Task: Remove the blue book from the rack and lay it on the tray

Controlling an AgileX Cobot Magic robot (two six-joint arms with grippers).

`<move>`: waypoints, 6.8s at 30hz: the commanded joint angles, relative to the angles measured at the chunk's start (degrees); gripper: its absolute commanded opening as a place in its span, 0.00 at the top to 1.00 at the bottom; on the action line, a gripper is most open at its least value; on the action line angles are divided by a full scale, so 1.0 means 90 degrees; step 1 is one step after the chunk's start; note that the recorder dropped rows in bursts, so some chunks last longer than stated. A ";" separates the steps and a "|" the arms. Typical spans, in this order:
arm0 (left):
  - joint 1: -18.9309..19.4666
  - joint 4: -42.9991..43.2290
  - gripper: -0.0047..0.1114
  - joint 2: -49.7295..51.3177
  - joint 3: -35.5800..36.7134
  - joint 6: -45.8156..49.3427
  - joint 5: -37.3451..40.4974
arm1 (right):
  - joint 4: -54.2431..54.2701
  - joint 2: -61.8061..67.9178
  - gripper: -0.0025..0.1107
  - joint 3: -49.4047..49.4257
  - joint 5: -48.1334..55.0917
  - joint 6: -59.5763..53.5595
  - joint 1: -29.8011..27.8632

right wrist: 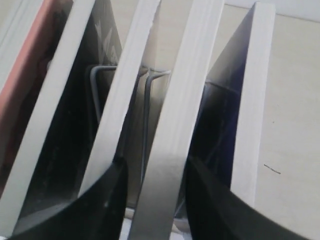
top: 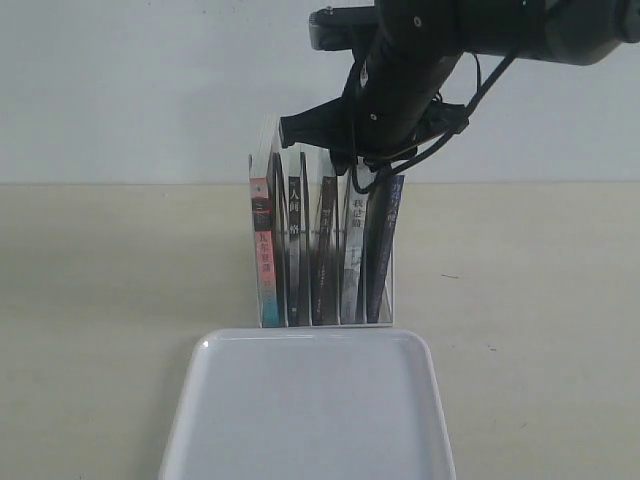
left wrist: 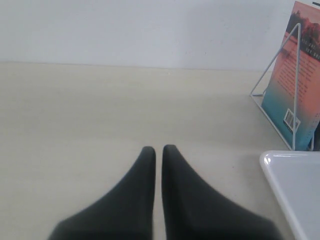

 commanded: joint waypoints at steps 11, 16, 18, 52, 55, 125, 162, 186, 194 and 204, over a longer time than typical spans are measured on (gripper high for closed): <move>0.0005 -0.0071 0.92 -0.0019 0.0026 0.0014 0.0010 | -0.0110 -0.0121 0.98 -0.0027 -0.0007 0.0260 0.0004; 0.0005 -0.0071 0.92 -0.0019 0.0026 0.0014 0.0010 | -0.0151 -0.0401 0.98 -0.0027 -0.0128 0.0339 0.0004; 0.0005 -0.0071 0.92 -0.0019 0.0026 0.0014 0.0010 | -0.0171 -0.0523 0.98 -0.0027 -0.0129 0.0351 0.0004; 0.0005 -0.0071 0.92 -0.0019 0.0026 0.0014 0.0010 | -0.0388 -0.0695 0.98 -0.0014 -0.0291 0.0411 0.0004; 0.0005 -0.0071 0.92 -0.0019 0.0026 0.0014 0.0010 | -0.0388 -0.0561 0.98 -0.0014 -0.0381 0.0459 0.0004; 0.0005 -0.0071 0.92 -0.0019 0.0026 0.0014 0.0010 | -0.1318 0.0432 0.62 -0.0531 -0.0444 0.1184 0.0882; 0.0005 -0.0071 0.92 -0.0019 0.0026 0.0014 0.0010 | -0.1438 0.0432 0.65 -0.0531 -0.0255 0.1506 0.0882; 0.0005 -0.0071 0.92 -0.0019 0.0026 0.0014 0.0010 | -0.1427 0.0628 0.96 -0.0531 -0.0442 0.1578 0.0893; 0.0005 -0.0071 0.92 -0.0019 0.0026 0.0014 0.0010 | -0.1621 0.0300 0.98 -0.0531 -0.0411 0.1787 0.0893; 0.0005 -0.0071 0.92 -0.0019 0.0026 0.0014 0.0010 | -0.1993 -0.0362 0.98 -0.0531 -0.0269 0.1907 0.0893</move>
